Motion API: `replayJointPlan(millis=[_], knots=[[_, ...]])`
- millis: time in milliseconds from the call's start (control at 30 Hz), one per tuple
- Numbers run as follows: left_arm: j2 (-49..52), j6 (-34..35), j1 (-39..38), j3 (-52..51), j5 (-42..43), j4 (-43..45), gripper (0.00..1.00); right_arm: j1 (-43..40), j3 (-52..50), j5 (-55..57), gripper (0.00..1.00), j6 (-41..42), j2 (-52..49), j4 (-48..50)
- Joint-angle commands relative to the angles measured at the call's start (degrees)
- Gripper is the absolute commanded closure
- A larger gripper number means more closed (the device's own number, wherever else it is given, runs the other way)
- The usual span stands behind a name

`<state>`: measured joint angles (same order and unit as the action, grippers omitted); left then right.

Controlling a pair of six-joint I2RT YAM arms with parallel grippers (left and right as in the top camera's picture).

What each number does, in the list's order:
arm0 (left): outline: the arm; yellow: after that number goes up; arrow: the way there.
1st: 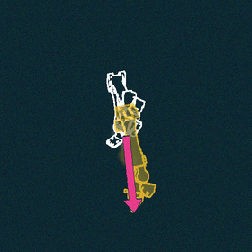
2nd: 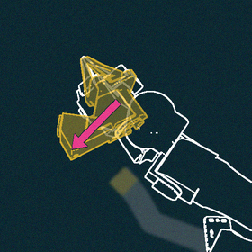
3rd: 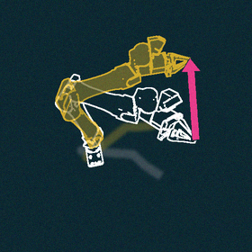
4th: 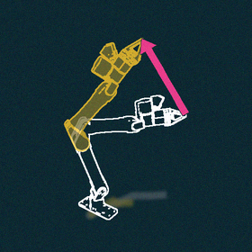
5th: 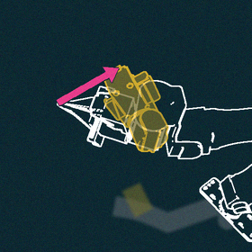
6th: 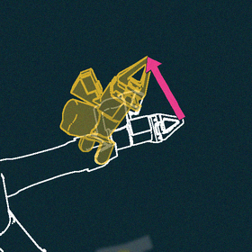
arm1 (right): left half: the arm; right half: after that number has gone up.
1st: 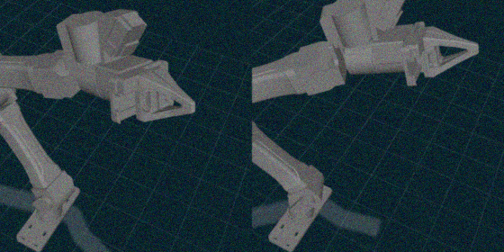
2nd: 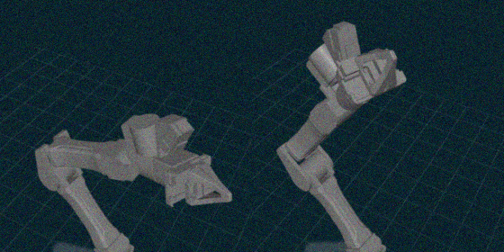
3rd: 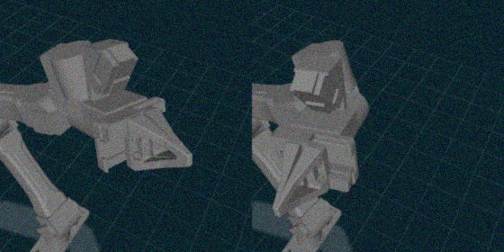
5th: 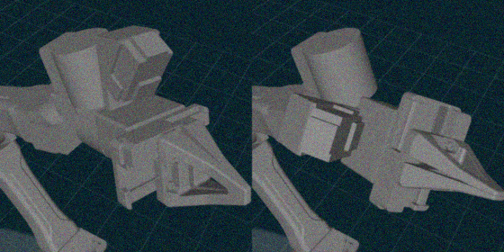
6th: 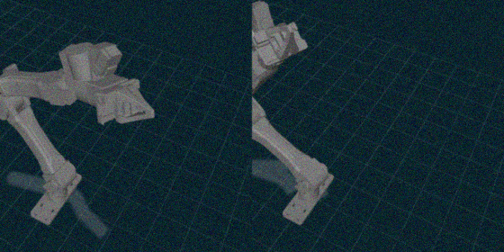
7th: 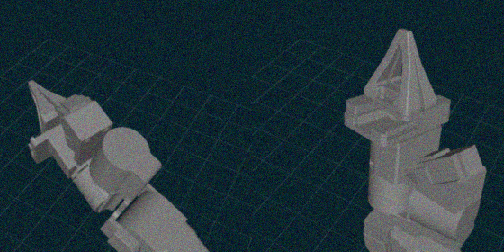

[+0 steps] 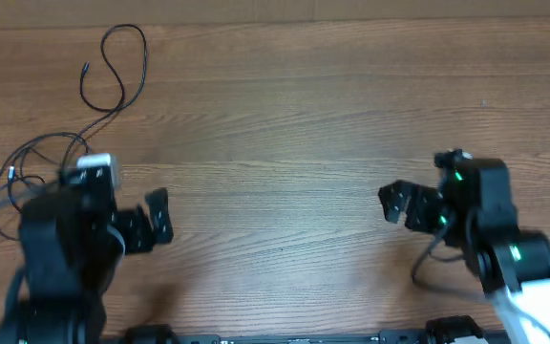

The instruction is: Untangle cables

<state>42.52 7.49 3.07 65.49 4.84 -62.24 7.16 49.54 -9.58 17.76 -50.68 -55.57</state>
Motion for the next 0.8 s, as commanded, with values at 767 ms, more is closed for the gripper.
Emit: replayJointPlan(millis=[767], knots=[[-5.4, 0.2, -0.1, -2.1, -0.8, -7.2, 0.0, -0.1, -0.5, 0.6, 0.0, 0.6, 9.0, -0.5]])
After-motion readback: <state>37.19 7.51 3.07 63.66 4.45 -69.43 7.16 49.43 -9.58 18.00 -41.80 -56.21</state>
